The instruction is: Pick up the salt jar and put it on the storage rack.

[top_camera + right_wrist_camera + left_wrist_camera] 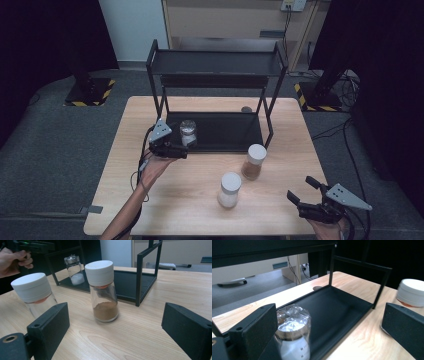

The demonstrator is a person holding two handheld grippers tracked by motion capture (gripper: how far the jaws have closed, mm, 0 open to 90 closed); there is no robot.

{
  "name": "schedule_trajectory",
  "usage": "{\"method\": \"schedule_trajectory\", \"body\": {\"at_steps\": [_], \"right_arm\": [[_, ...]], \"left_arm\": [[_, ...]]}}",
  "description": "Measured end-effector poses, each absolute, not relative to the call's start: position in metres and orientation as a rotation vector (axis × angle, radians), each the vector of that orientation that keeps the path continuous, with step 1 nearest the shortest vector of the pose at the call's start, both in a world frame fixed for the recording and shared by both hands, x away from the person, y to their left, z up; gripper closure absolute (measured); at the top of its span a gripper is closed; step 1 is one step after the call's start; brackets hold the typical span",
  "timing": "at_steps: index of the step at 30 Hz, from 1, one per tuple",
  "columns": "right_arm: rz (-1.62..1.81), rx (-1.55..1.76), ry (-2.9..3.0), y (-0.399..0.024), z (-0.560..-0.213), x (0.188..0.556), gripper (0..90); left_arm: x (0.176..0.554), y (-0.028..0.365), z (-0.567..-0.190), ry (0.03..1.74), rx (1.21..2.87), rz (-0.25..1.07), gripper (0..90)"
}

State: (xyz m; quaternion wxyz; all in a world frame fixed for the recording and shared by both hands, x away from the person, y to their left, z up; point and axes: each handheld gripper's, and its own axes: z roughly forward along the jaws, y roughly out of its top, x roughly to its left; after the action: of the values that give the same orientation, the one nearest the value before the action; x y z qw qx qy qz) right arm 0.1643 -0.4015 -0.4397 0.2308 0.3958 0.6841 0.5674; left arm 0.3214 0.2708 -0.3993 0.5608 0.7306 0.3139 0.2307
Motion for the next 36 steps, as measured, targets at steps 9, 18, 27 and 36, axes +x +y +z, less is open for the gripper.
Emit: {"method": "schedule_trajectory", "body": {"at_steps": [9, 18, 27, 36], "right_arm": [[1.556, 1.084, 1.884, -0.401, -0.439, 0.164, 8.2], [1.557, 1.084, 1.887, -0.400, -0.439, 0.165, 8.2], [1.554, 1.084, 1.888, -0.400, -0.439, 0.164, 8.2], [1.548, 1.083, 1.893, -0.398, -0.438, 0.165, 8.2]], "left_arm": [[0.287, 0.286, -0.389, 0.681, 1.718, 0.536, 0.3], [0.253, 0.303, -0.399, 0.680, 1.702, 0.534, 0.7], [0.224, 0.310, -0.409, 0.679, 1.683, 0.567, 1.3], [0.206, 0.323, -0.420, 0.697, 1.659, 0.569, 1.2]]}}
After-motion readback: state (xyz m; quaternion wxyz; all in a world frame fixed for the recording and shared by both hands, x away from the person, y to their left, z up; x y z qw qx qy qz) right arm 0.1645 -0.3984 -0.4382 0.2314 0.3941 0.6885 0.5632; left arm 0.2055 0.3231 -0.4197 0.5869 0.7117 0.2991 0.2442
